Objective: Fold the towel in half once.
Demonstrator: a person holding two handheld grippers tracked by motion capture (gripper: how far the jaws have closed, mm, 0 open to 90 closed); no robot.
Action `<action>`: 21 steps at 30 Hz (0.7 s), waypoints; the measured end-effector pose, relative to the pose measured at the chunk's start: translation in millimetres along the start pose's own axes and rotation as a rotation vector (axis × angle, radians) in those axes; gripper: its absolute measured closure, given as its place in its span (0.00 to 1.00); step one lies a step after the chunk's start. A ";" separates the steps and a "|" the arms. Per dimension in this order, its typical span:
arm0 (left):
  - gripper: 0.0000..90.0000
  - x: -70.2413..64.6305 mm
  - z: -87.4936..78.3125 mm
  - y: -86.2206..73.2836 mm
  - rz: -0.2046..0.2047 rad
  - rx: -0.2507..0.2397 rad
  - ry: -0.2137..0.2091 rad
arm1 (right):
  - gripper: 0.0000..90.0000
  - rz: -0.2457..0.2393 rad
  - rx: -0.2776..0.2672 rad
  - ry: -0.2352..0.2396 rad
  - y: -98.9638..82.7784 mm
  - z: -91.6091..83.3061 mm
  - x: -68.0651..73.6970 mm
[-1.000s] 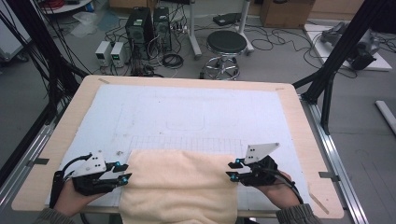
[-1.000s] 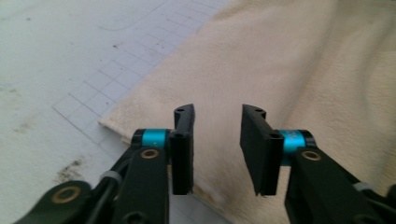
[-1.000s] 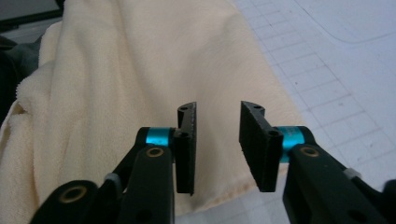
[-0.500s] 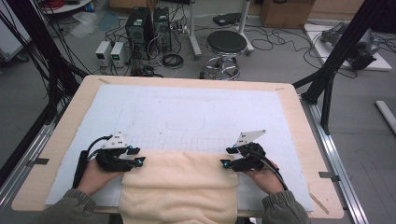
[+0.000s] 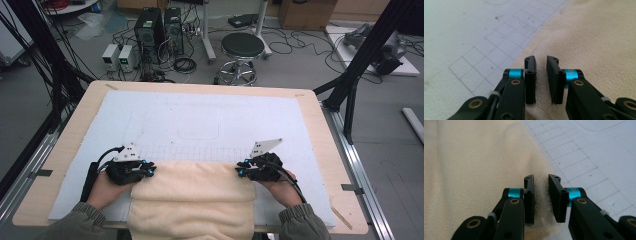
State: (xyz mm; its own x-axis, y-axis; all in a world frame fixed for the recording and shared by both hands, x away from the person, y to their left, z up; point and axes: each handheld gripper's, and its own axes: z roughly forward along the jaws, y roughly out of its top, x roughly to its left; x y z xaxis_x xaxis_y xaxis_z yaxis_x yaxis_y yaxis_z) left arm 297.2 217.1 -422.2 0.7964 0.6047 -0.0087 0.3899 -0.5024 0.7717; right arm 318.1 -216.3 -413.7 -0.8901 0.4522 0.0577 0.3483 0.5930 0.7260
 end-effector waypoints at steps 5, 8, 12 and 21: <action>0.87 0.8 -3.9 1.8 -0.007 -0.020 0.006 | 0.85 -0.001 -0.012 -0.011 2.7 -3.4 0.1; 0.87 0.3 -6.7 3.6 -0.006 -0.032 0.011 | 0.86 -0.006 -0.025 -0.016 5.6 -6.4 0.8; 0.88 0.1 -13.9 8.0 -0.003 -0.073 0.030 | 0.87 -0.018 -0.046 -0.028 8.8 -12.0 2.1; 0.89 -10.1 -36.9 11.4 0.028 -0.124 0.034 | 0.88 -0.057 -0.108 -0.032 15.2 -34.7 15.8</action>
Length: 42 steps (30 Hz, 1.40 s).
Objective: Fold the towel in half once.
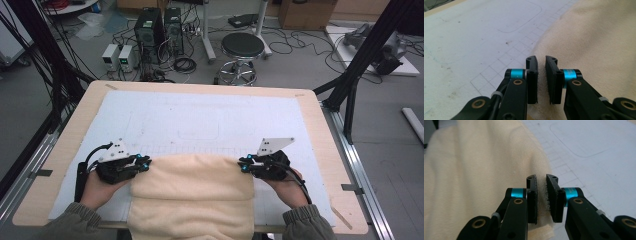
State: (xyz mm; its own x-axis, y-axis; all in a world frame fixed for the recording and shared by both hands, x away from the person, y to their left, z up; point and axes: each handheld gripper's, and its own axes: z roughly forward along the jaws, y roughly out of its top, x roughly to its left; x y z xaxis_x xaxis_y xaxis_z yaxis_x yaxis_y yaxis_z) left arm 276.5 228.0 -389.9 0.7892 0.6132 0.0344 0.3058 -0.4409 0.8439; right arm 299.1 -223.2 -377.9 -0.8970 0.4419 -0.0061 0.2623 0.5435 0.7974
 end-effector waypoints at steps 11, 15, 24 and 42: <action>0.78 -53.8 -76.2 -20.4 0.107 -0.041 -0.237 | 0.79 -0.138 -0.045 0.173 -9.0 -53.4 69.4; 0.72 -40.6 -75.3 -24.1 0.041 -0.060 -0.187 | 0.74 -0.104 -0.039 0.168 -13.5 -52.7 66.5; 0.59 -7.4 -17.9 -33.9 -0.025 0.028 -0.002 | 0.58 -0.017 0.046 0.019 -19.9 -5.4 18.0; 0.83 9.7 24.7 -39.5 -0.072 0.171 -0.027 | 0.84 0.100 0.152 0.108 -45.9 36.7 -13.9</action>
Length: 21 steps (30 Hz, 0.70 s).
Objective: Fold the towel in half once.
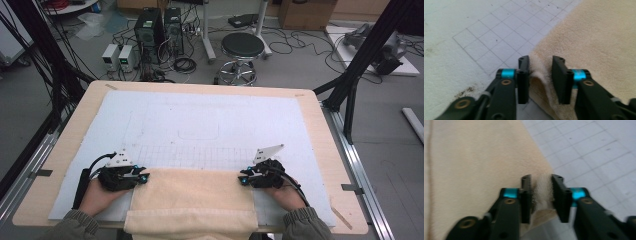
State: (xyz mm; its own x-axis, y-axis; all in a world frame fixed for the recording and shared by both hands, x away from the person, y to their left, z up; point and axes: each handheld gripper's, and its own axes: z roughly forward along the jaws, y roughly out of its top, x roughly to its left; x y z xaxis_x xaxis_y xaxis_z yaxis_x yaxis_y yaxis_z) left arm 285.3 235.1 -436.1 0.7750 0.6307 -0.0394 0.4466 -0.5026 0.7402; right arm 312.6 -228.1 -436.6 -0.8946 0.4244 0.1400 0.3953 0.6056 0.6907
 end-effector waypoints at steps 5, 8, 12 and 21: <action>0.94 2.2 -0.4 12.0 -0.004 -0.035 0.063 | 0.93 -0.010 0.000 -0.007 4.8 -3.1 -2.9; 0.95 13.7 3.8 32.8 -0.028 -0.080 0.116 | 0.95 -0.014 -0.009 -0.084 18.3 -8.8 -13.4; 0.95 35.0 12.2 71.7 -0.040 -0.126 0.191 | 0.95 -0.004 -0.062 -0.177 49.2 -26.8 -43.1; 0.95 82.7 10.1 168.0 -0.037 -0.159 0.325 | 0.95 0.032 -0.116 -0.323 118.2 -56.9 -101.0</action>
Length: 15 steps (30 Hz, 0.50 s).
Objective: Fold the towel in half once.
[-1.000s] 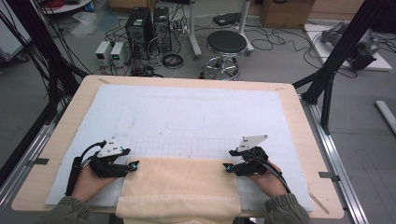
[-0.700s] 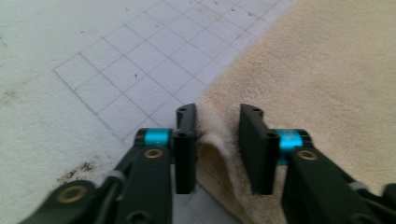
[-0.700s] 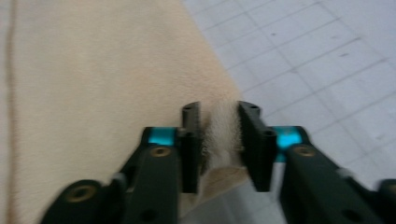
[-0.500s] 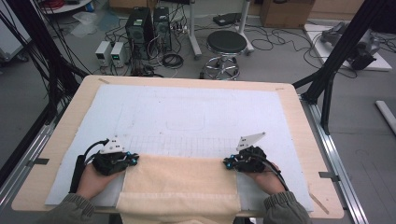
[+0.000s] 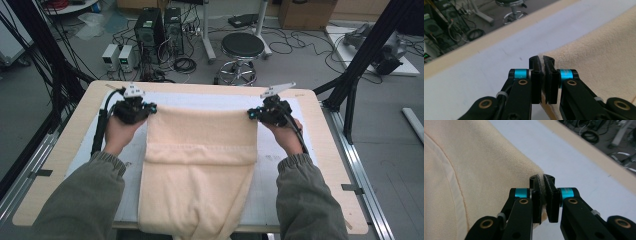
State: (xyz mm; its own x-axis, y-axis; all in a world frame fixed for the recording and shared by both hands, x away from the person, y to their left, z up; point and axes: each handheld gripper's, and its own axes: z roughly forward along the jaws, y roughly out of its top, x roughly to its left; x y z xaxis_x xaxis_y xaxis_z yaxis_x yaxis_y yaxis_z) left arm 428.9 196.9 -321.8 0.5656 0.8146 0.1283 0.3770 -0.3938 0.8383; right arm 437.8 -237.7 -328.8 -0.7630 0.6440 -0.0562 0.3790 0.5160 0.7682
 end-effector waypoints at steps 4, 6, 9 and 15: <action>0.82 3.7 7.0 16.1 0.025 0.021 0.041 | 0.89 0.018 -0.009 -0.008 14.6 -1.4 -15.1; 0.74 4.5 9.8 9.6 0.020 0.043 0.023 | 0.75 0.042 0.004 -0.012 10.1 2.0 -18.1; 0.69 3.6 9.3 -10.4 -0.001 0.048 -0.006 | 0.68 0.038 0.013 0.013 -2.8 4.0 -10.4; 0.63 -16.3 3.4 -51.6 0.004 0.041 -0.116 | 0.59 0.038 0.023 0.052 -32.9 2.3 10.5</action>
State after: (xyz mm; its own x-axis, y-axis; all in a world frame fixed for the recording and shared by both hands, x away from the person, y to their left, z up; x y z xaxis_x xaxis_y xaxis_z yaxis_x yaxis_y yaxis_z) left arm 402.8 202.5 -368.9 0.6472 0.7594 0.0675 0.4028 -0.4158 0.8154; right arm 418.6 -246.6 -356.1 -0.7735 0.6337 0.0062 0.4196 0.5048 0.7544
